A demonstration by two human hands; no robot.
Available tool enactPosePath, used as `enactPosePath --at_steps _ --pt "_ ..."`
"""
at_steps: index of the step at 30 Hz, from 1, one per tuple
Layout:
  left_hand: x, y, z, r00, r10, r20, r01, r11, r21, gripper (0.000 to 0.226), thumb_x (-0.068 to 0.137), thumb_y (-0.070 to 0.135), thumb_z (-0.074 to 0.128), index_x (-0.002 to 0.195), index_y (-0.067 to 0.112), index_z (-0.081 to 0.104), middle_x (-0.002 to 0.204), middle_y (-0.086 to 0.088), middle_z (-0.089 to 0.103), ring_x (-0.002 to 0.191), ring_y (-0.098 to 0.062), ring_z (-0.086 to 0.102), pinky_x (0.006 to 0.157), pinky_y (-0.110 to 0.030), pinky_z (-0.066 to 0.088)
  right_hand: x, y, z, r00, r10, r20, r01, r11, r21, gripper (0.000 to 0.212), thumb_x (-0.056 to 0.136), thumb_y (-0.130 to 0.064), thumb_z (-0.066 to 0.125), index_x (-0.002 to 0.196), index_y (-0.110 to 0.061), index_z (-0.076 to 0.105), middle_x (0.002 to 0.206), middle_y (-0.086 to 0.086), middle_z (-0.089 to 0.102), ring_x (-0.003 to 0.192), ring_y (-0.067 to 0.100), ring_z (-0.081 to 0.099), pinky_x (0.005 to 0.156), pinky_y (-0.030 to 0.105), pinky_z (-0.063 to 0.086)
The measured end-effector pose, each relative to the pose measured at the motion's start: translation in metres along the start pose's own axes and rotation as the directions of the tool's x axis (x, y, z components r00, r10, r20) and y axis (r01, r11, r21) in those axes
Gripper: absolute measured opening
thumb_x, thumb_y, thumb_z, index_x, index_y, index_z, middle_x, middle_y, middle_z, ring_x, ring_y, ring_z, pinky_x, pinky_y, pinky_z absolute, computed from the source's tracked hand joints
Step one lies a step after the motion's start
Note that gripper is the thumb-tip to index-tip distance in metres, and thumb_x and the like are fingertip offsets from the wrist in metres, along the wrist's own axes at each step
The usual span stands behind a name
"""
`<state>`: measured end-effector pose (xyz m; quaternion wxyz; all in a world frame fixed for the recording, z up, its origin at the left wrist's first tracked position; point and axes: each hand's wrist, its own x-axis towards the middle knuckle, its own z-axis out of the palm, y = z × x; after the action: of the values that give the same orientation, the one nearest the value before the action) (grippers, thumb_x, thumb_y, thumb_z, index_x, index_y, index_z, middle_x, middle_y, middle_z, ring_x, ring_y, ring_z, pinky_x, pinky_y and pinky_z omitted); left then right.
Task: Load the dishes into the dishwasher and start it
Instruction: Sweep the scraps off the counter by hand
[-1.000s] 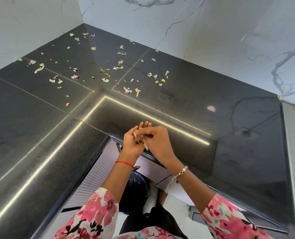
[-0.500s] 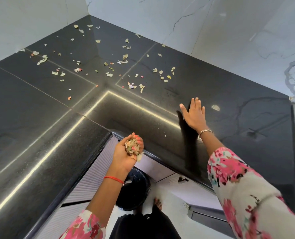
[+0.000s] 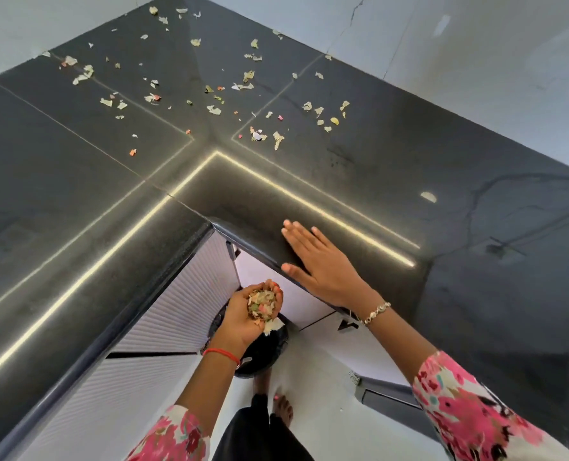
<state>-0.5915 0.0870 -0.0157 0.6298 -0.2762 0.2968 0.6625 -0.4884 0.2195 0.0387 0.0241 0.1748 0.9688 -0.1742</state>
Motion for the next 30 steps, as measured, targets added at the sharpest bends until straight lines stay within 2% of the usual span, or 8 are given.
enactPosePath --at_steps 1,4,7,12,18,24,27,30 --pt "0.002 -0.005 0.001 0.999 -0.022 -0.041 0.021 1.000 -0.013 0.007 0.071 -0.006 0.057 0.075 -0.001 0.056 0.061 -0.014 0.063 0.052 -0.025 0.064 0.051 -0.034 0.057 -0.007 -0.004 0.000 0.999 -0.035 0.012 0.033 0.993 0.109 0.073 0.090 -0.061 0.005 0.149 -0.017 0.009 0.157 -0.004 0.005 0.142 0.002 -0.004 0.117 0.024 -0.005" --pt "0.021 -0.016 -0.002 0.989 -0.066 -0.129 0.059 0.997 -0.057 0.028 0.091 0.002 0.038 0.072 -0.005 0.058 0.062 -0.019 0.063 0.062 -0.029 0.063 0.052 -0.041 0.057 -0.022 -0.005 -0.006 0.989 0.122 -0.088 -0.055 0.838 0.543 0.051 0.099 -0.039 0.023 0.147 -0.020 0.021 0.154 -0.011 0.016 0.141 -0.003 0.007 0.117 0.019 0.002" --pt "0.028 -0.018 0.004 0.993 -0.048 -0.103 0.045 0.999 -0.025 0.031 0.085 -0.001 0.039 0.065 -0.009 0.061 0.063 -0.020 0.064 0.068 -0.029 0.061 0.051 -0.045 0.056 -0.016 0.003 -0.001 0.927 0.328 -0.181 -0.260 0.911 0.320 0.057 0.099 -0.043 0.021 0.148 -0.015 0.017 0.156 -0.003 0.011 0.143 0.006 0.003 0.119 0.030 0.005" --pt "0.040 -0.009 0.011 0.993 0.065 -0.094 -0.044 0.977 0.209 0.042 0.092 0.008 0.033 0.069 -0.002 0.066 0.062 -0.014 0.068 0.057 -0.021 0.068 0.051 -0.026 0.056 -0.005 -0.030 0.026 0.980 0.152 -0.128 -0.159 0.986 -0.053 0.077 0.090 -0.058 0.005 0.148 -0.007 0.010 0.156 0.005 0.003 0.142 0.011 -0.007 0.116 0.028 -0.007" --pt "0.040 -0.003 0.005 0.977 0.193 -0.088 -0.153 0.930 0.333 0.042 0.102 0.022 0.022 0.073 0.023 0.053 0.041 0.012 0.056 0.040 0.003 0.056 0.044 -0.009 0.045 -0.023 -0.050 0.034 0.983 -0.137 -0.120 0.163 0.957 0.238 0.049 0.101 -0.031 0.029 0.146 -0.012 0.024 0.153 0.000 0.021 0.141 0.002 0.006 0.114 0.014 -0.002" --pt "0.046 -0.002 -0.032 0.979 0.111 -0.172 -0.055 0.952 0.301 0.020 0.083 0.012 0.046 0.075 0.001 0.061 0.070 -0.012 0.062 0.069 -0.022 0.059 0.073 -0.028 0.049 -0.038 -0.060 0.066 0.948 0.259 -0.187 0.029 0.514 0.857 0.038 0.098 -0.017 0.036 0.134 -0.009 0.047 0.137 -0.003 0.049 0.129 0.001 0.042 0.105 0.016 0.033" --pt "0.052 -0.006 -0.060 0.976 0.083 -0.204 -0.049 0.985 0.166 0.026 0.076 0.006 0.041 0.053 0.003 0.051 0.047 -0.007 0.050 0.041 -0.014 0.049 0.046 -0.017 0.040 -0.040 -0.058 0.105 0.874 0.477 -0.092 -0.023 0.230 0.973 0.032 0.099 -0.009 0.038 0.124 -0.009 0.058 0.128 0.000 0.058 0.123 0.009 0.051 0.104 0.020 0.038" --pt "0.082 -0.005 -0.103 0.962 0.093 -0.258 -0.078 0.995 0.069 0.033 0.078 0.005 0.035 0.045 0.010 0.040 0.038 -0.002 0.038 0.028 -0.011 0.036 0.027 -0.012 0.023 -0.030 -0.047 0.166 0.727 0.640 0.250 -0.151 -0.206 0.967 0.027 0.097 -0.007 0.040 0.110 -0.006 0.063 0.121 0.012 0.063 0.112 0.017 0.060 0.101 0.030 0.045"
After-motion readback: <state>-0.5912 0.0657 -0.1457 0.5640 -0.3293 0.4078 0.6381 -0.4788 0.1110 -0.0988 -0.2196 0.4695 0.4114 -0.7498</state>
